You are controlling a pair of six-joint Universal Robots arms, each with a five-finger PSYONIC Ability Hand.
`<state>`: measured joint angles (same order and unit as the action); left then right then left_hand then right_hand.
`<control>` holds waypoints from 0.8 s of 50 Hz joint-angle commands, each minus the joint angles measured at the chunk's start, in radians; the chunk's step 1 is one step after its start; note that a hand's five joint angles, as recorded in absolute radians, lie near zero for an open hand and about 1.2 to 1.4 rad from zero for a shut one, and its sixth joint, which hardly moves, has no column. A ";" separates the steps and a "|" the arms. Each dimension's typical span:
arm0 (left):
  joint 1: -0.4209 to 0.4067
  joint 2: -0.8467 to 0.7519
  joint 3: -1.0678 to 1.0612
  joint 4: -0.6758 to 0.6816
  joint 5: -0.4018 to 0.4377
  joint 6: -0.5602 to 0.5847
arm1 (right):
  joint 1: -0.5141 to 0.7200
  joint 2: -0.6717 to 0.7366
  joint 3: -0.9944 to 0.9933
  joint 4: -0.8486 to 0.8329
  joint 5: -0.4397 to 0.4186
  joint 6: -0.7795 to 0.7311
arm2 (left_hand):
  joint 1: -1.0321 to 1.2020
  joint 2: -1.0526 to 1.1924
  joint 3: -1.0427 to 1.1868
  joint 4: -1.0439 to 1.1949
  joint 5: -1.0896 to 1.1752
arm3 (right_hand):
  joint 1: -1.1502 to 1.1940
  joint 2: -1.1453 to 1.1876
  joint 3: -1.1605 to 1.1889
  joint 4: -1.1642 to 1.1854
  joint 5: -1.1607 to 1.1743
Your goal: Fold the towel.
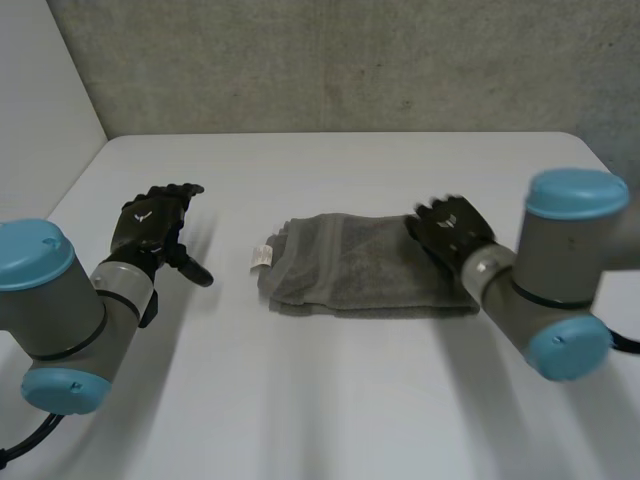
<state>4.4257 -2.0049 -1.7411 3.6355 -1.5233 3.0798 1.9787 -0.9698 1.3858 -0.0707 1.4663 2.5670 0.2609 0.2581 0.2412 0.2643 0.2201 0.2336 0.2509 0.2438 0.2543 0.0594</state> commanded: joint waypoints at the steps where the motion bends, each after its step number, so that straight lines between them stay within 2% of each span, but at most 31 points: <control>1: -0.009 -0.006 0.000 0.000 0.000 0.000 | -0.110 -0.010 0.185 -0.075 -0.027 -0.008 | -0.083 -0.080 -0.063 -0.086 -0.216 | 0.173 0.155 0.162 0.152 0.172; 2: -0.015 -0.008 0.000 0.000 0.000 0.000 | -0.110 -0.010 0.185 -0.075 -0.027 -0.008 | -0.083 -0.080 -0.063 -0.086 -0.216 | 0.174 0.157 0.164 0.154 0.174; 3: -0.015 -0.008 0.000 0.000 0.000 0.000 | -0.121 -0.010 0.193 -0.092 -0.021 -0.013 | -0.083 -0.080 -0.063 -0.086 -0.216 | 0.355 0.337 0.344 0.334 0.354; 4: -0.019 -0.009 0.000 0.000 0.000 0.002 | -0.121 -0.010 0.193 -0.092 -0.021 -0.013 | -0.083 -0.080 -0.063 -0.086 -0.216 | 0.356 0.339 0.346 0.336 0.356; 6: -0.023 -0.009 -0.002 0.000 -0.002 0.000 | -0.126 -0.018 0.194 -0.115 -0.020 -0.011 | -0.083 -0.080 -0.063 -0.086 -0.216 | 0.838 0.821 0.828 0.817 0.838; 7: -0.025 -0.008 -0.002 -0.001 -0.002 0.000 | -0.126 -0.018 0.194 -0.115 -0.020 -0.011 | -0.083 -0.080 -0.063 -0.086 -0.216 | 0.841 0.823 0.831 0.820 0.840; 8: -0.025 -0.008 -0.002 -0.001 -0.002 0.000 | -0.126 -0.027 0.191 -0.124 -0.020 -0.011 | -0.083 -0.080 -0.063 -0.086 -0.216 | 1.137 1.120 1.127 1.117 1.137; 15: -0.032 0.012 -0.003 -0.001 -0.002 -0.001 | -0.106 -0.082 0.131 -0.136 -0.029 -0.008 | -0.083 -0.080 -0.063 -0.086 -0.216 | 1.163 1.145 1.152 1.142 1.162; 19: -0.039 0.031 0.002 -0.001 -0.002 -0.003 | 0.023 -0.079 0.012 -0.127 -0.032 0.001 | -0.083 -0.080 -0.063 -0.086 -0.216 | 1.163 1.145 1.152 1.142 1.162; 20: -0.045 0.044 0.008 -0.001 0.000 -0.003 | 0.023 -0.079 0.012 -0.127 -0.032 0.001 | -0.083 -0.080 -0.063 -0.086 -0.216 | 1.163 1.145 1.152 1.142 1.162; 21: -0.048 0.060 0.014 -0.001 0.000 -0.003 | 0.090 -0.067 -0.049 -0.126 -0.038 0.001 | -0.083 -0.080 -0.063 -0.086 -0.216 | 1.163 1.145 1.152 1.142 1.162; 22: -0.048 0.060 0.014 -0.001 0.000 -0.003 | 0.091 -0.067 -0.050 -0.126 -0.038 0.001 | -0.083 -0.080 -0.063 -0.086 -0.216 | 1.163 1.145 1.152 1.142 1.162; 24: -0.049 0.075 0.021 0.000 0.000 -0.001 | 0.199 0.026 -0.160 -0.110 -0.098 -0.004 | -0.077 -0.074 -0.057 -0.080 -0.211 | 1.163 1.145 1.152 1.142 1.162; 25: -0.049 0.086 0.035 0.000 0.000 -0.003 | 0.200 0.026 -0.160 -0.110 -0.098 -0.004 | -0.077 -0.074 -0.057 -0.080 -0.211 | 1.163 1.145 1.152 1.142 1.162; 27: -0.049 0.093 0.057 -0.001 0.000 -0.003 | 0.261 0.103 -0.241 -0.081 -0.173 -0.007 | -0.077 -0.074 -0.057 -0.080 -0.211 | 1.163 1.145 1.152 1.142 1.162; 33: -0.049 0.090 0.123 -0.004 -0.005 -0.001 | 0.302 0.171 -0.309 -0.023 -0.256 -0.011 | -0.071 -0.068 -0.051 -0.074 -0.205 | 1.163 1.145 1.152 1.142 1.162; 34: -0.049 0.090 0.123 -0.005 -0.005 -0.001 | 0.302 0.178 -0.320 -0.008 -0.242 -0.005 | -0.071 -0.068 -0.051 -0.074 -0.205 | 0.876 0.859 0.866 0.855 0.876; 35: -0.049 0.084 0.133 -0.005 -0.003 -0.003 | 0.298 0.175 -0.326 0.000 -0.209 -0.002 | -0.071 -0.068 -0.051 -0.074 -0.205 | 0.286 0.269 0.276 0.265 0.286; 36: -0.049 0.080 0.141 -0.005 0.003 -0.003 | 0.298 0.175 -0.326 0.000 -0.208 -0.002 | -0.071 -0.068 -0.051 -0.074 -0.205 | 0.280 0.263 0.270 0.259 0.280; 37: -0.049 0.080 0.141 -0.005 0.003 -0.003 | 0.290 0.174 -0.327 0.005 -0.149 0.002 | -0.071 -0.068 -0.051 -0.074 -0.205 | -0.059 -0.076 -0.069 -0.080 -0.059; 38: -0.054 0.075 0.149 -0.005 0.008 -0.001 | 0.287 0.168 -0.323 0.005 -0.073 0.010 | -0.068 -0.065 -0.048 -0.071 -0.202 | -0.059 -0.076 -0.069 -0.080 -0.059; 39: -0.064 0.068 0.159 -0.005 0.009 -0.004 | 0.287 0.168 -0.323 0.005 -0.072 0.010 | -0.059 -0.056 -0.040 -0.063 -0.193 | -0.059 -0.076 -0.069 -0.080 -0.059; 40: -0.065 0.067 0.160 -0.005 0.009 -0.004 | 0.284 0.155 -0.312 0.009 -0.005 0.022 | -0.059 -0.056 -0.039 -0.063 -0.193 | -0.059 -0.076 -0.069 -0.080 -0.059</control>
<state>4.3750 -1.9179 -1.6127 3.6315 -1.5228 3.0777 2.2820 -0.7958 1.0633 -0.0815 1.2681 2.5641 0.2607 0.2581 0.2412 0.2643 0.2209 0.4950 0.5562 0.5470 0.5684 0.3579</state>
